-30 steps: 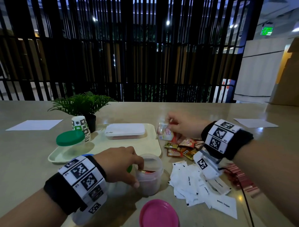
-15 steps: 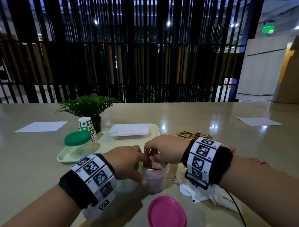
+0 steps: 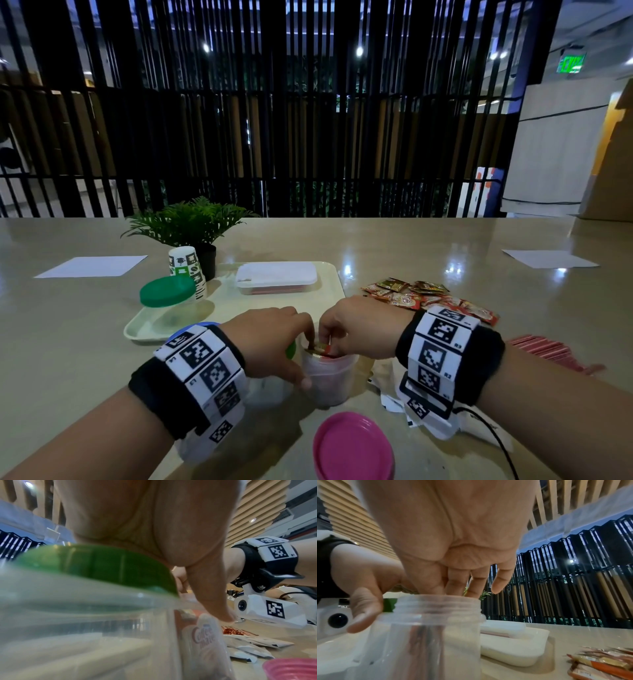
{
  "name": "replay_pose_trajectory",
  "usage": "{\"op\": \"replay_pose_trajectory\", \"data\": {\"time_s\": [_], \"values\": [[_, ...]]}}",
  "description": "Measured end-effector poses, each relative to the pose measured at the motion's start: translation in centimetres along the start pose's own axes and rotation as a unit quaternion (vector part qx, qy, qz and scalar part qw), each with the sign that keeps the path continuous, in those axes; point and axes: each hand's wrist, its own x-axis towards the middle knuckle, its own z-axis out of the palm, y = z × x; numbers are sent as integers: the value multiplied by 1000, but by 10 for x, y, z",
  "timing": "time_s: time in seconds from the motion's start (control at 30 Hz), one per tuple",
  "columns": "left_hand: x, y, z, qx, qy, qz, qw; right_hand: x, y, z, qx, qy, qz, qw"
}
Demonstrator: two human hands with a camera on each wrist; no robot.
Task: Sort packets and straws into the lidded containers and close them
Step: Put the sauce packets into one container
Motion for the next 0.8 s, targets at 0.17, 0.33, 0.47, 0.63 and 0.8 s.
{"op": "replay_pose_trajectory", "data": {"time_s": [0.17, 0.33, 0.47, 0.63, 0.8], "values": [[0, 3, 1, 25, -6, -1, 1000, 2, -2, 6, 17, -2, -10, 1000], [2, 9, 1, 59, -23, -1, 998, 4, -2, 9, 22, -18, -19, 999], [2, 8, 1, 62, -28, 4, 998, 3, 3, 8, 26, -19, -25, 999], [1, 7, 0, 58, -28, 6, 998, 0, 4, 6, 42, -26, -36, 998], [1, 2, -4, 32, -42, 11, 999, -2, 4, 8, 47, -32, -43, 997]]}}
